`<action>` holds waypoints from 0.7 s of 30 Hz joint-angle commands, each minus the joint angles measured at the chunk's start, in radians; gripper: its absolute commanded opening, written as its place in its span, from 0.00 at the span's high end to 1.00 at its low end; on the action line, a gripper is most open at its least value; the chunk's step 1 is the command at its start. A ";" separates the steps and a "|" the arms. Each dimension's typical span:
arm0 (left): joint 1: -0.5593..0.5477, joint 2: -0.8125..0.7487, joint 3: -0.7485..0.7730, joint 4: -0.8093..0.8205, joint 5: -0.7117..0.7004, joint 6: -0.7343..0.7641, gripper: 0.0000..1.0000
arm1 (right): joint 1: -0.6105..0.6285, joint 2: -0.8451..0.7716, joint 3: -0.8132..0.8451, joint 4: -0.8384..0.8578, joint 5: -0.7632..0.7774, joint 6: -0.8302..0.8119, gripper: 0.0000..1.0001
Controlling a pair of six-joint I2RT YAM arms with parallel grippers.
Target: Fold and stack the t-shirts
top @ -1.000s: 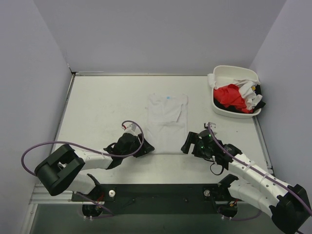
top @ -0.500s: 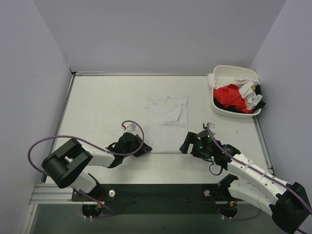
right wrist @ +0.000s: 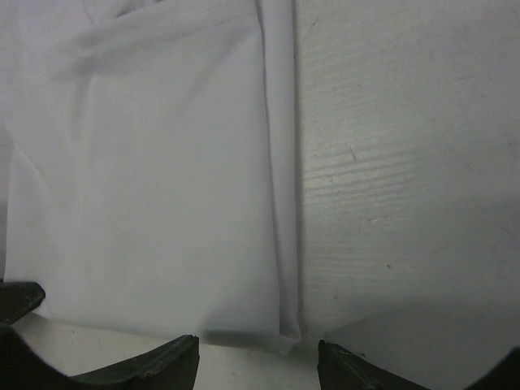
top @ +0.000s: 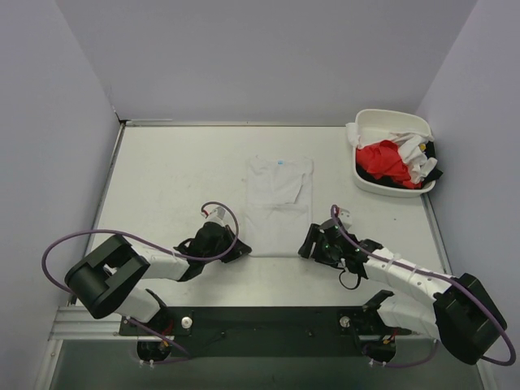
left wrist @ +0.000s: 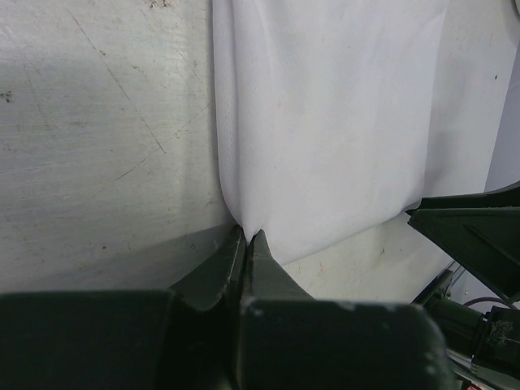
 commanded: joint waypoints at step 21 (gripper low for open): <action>-0.001 -0.087 -0.098 -0.271 -0.035 0.035 1.00 | 0.018 0.072 -0.029 0.069 0.013 0.024 1.00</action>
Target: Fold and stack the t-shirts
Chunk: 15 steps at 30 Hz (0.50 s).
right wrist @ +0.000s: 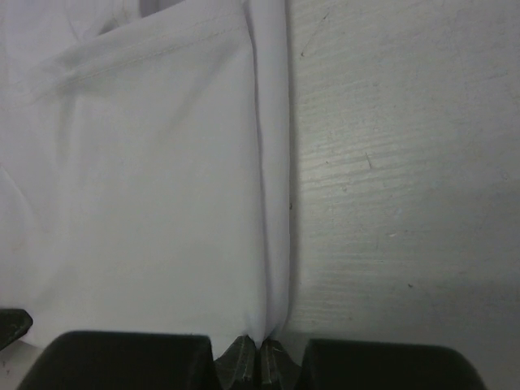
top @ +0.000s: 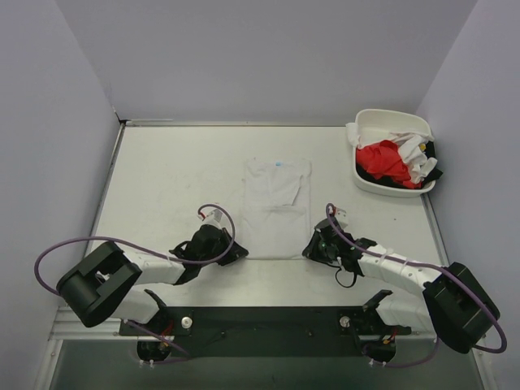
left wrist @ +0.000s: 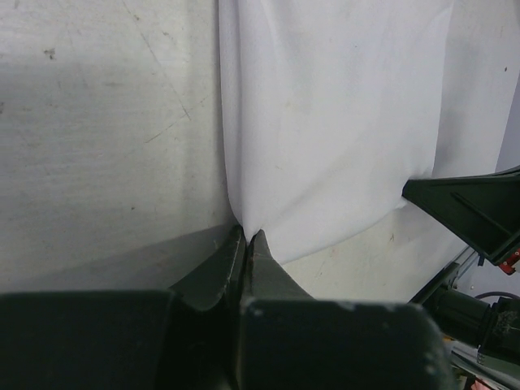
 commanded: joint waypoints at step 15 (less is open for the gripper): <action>-0.312 -0.427 -0.103 -0.572 -0.208 -0.184 1.00 | 0.468 -0.247 -0.057 -0.253 0.282 0.265 1.00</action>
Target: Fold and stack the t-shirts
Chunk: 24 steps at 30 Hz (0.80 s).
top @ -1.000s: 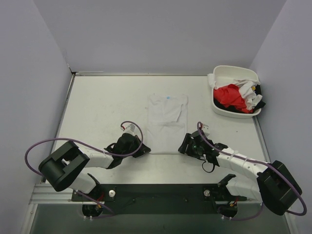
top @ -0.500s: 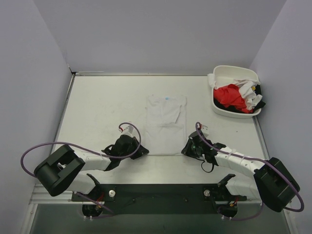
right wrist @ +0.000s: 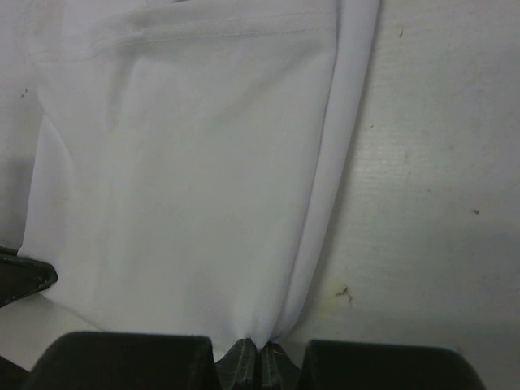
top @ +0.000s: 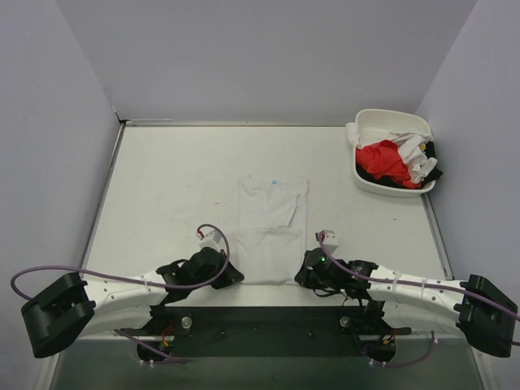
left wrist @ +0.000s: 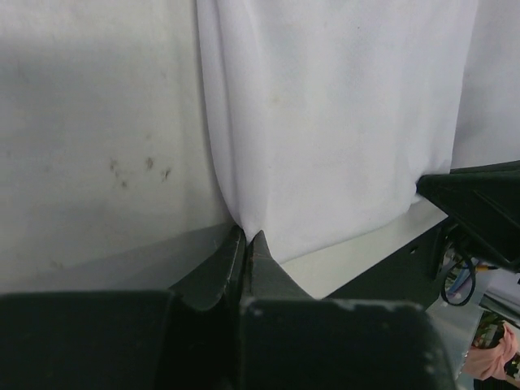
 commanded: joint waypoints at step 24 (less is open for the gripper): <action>-0.036 -0.130 0.529 -0.551 -0.261 0.200 1.00 | 0.092 0.004 0.480 -0.305 0.367 -0.169 1.00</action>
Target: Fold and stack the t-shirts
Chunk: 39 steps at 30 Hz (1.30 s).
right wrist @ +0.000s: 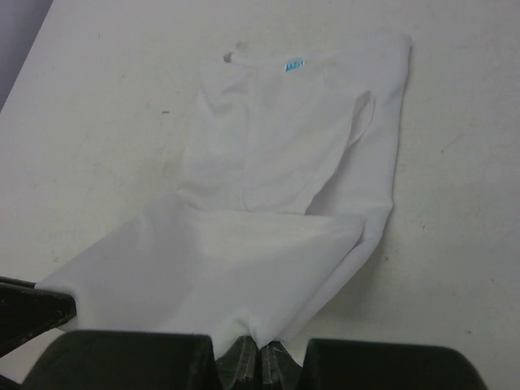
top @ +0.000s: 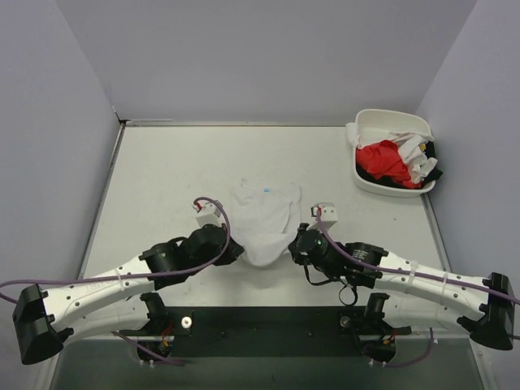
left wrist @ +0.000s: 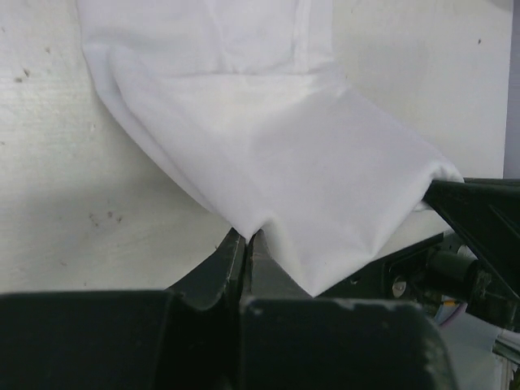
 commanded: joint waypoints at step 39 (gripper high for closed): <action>0.547 0.656 0.460 0.346 0.285 0.268 1.00 | -0.645 0.679 0.578 0.195 -0.361 -0.338 1.00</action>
